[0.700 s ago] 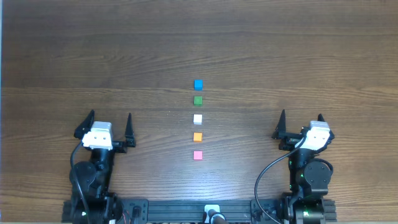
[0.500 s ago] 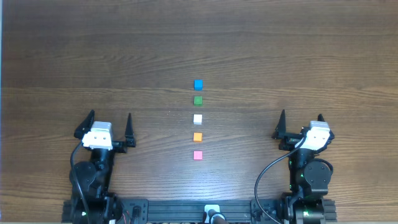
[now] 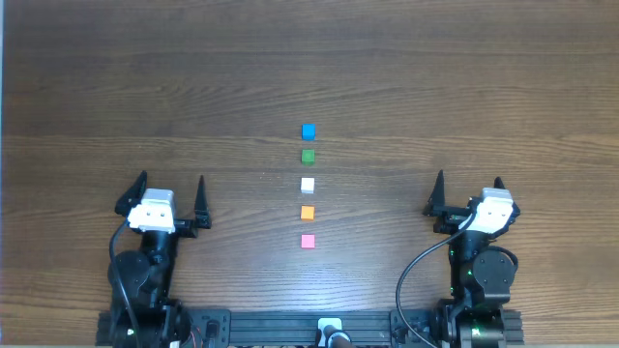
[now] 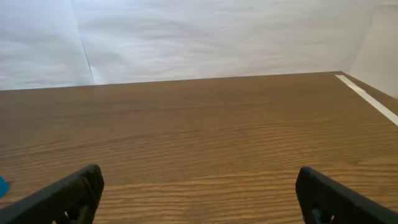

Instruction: Stack Cubes

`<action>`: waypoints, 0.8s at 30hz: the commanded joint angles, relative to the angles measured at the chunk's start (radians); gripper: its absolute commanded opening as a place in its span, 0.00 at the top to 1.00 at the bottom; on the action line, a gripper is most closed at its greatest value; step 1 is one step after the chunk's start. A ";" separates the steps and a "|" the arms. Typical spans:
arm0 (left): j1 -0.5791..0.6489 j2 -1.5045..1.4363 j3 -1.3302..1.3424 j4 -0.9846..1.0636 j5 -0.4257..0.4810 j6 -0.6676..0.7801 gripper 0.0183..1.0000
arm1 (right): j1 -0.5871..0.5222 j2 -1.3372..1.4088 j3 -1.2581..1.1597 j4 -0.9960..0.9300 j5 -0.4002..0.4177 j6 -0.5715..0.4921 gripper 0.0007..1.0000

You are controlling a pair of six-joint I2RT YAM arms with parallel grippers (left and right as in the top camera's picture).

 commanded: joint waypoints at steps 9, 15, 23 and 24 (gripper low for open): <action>0.005 -0.006 -0.004 -0.002 0.013 0.011 0.00 | 0.005 -0.008 -0.005 -0.005 -0.012 -0.004 0.01; 0.005 -0.006 -0.004 0.015 0.029 0.010 0.00 | 0.005 -0.008 -0.005 -0.005 -0.012 -0.004 0.01; 0.005 0.006 0.161 -0.061 0.084 -0.127 0.00 | 0.005 -0.008 -0.005 -0.005 -0.012 -0.004 0.01; 0.004 0.019 0.223 -0.114 0.084 -0.142 0.00 | 0.005 -0.008 -0.005 -0.005 -0.012 -0.004 0.01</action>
